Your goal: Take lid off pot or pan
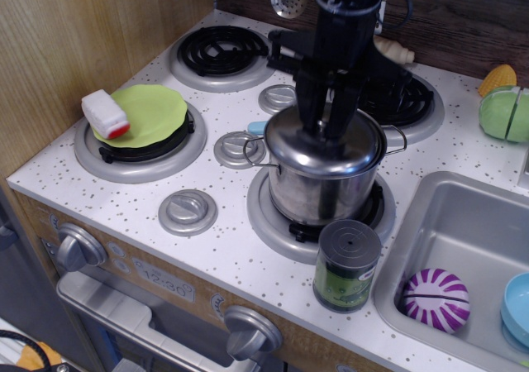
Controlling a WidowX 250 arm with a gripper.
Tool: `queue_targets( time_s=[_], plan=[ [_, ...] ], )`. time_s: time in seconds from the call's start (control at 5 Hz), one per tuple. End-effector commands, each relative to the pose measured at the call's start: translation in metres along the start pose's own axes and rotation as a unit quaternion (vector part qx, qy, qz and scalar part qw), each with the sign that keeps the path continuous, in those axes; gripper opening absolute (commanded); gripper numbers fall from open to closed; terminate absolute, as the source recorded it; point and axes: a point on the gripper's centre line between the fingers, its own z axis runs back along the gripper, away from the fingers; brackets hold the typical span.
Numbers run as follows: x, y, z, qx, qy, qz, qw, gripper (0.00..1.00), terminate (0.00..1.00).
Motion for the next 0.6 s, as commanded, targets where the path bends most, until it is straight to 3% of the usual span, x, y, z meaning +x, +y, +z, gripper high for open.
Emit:
queue_targets(
  time_s=[0.0, 0.2, 0.4],
  plan=[
    [0.038, 0.003, 0.036, 0.015, -0.057, -0.003, 0.9983, 0.00, 0.00],
    [0.063, 0.008, 0.035, 0.029, -0.100, -0.015, 0.9944, 0.00, 0.00],
    [0.086, 0.011, 0.017, 0.009, -0.133, -0.033, 0.9905, 0.00, 0.00]
  ],
)
